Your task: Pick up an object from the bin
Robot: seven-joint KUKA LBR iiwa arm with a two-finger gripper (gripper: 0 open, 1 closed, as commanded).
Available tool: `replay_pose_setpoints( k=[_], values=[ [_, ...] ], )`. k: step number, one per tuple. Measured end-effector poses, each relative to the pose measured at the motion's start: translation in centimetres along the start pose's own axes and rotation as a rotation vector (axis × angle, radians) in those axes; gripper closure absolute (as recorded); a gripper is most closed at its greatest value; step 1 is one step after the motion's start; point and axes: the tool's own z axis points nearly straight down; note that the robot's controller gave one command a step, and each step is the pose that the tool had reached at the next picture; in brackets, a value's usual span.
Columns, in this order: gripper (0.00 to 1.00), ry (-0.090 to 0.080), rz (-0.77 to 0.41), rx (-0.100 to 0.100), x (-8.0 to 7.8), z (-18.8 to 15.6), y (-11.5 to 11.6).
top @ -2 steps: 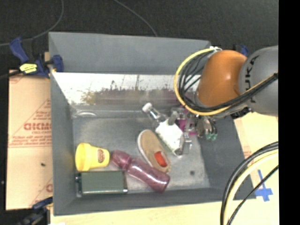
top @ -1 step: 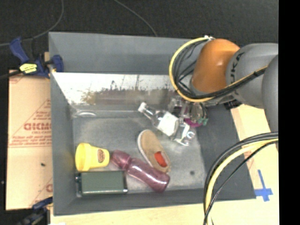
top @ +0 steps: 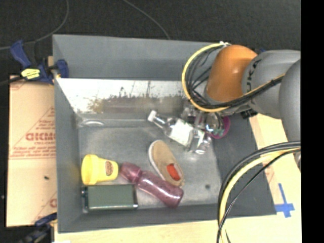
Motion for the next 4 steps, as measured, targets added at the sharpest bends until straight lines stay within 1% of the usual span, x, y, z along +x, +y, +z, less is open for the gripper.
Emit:
replay_pose_setpoints(
  k=[1,2,3,4],
  values=[
    [1.00,-0.003,0.077,-0.008,4.3,1.7,-3.3],
    [1.00,-0.003,0.076,-0.007,4.3,1.7,-3.3],
    [1.00,0.000,0.117,-0.006,5.3,-7.3,-3.2],
    [1.00,-0.021,0.114,-0.013,3.9,-4.0,-1.9]
  ],
)
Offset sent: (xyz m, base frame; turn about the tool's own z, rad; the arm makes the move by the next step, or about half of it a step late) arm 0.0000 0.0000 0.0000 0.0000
